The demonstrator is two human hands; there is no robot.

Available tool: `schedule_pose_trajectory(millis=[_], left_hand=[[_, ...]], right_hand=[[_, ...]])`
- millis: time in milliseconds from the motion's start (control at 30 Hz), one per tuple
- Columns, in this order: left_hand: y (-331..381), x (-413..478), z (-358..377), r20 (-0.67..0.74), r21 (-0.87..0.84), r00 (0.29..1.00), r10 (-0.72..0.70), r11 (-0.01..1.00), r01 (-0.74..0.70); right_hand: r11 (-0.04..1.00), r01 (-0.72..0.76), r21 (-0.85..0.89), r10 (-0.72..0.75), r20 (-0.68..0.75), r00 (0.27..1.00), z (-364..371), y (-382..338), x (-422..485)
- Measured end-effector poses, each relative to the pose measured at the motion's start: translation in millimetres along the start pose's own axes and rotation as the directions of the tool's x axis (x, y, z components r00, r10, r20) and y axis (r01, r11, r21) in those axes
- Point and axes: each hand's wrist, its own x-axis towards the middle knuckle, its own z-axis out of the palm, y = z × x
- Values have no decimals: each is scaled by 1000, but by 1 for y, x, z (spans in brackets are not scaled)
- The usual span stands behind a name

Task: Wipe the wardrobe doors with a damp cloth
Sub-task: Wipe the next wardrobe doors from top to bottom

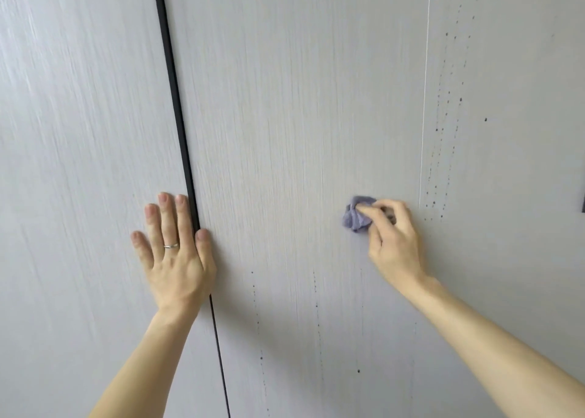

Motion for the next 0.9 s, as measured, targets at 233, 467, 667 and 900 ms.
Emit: schedule_pose_trajectory(millis=[233,467,667,900], left_hand=[[1,1,3,-44,-24,999,-4,1000,3],[0,1,2,-33,-4,999,-4,1000,4],[3,2,4,-61,-19,998,-27,999,26],[2,-1,8,-100,53,995,-5,999,10]], right_hand=[[993,-114,26,115,-26,993,7,16,-50],[951,-299,80,304,-63,951,-6,14,-19],[949,-291,122,312,-224,923,-10,10,59],[991,-131,5,130,124,984,10,14,-112]])
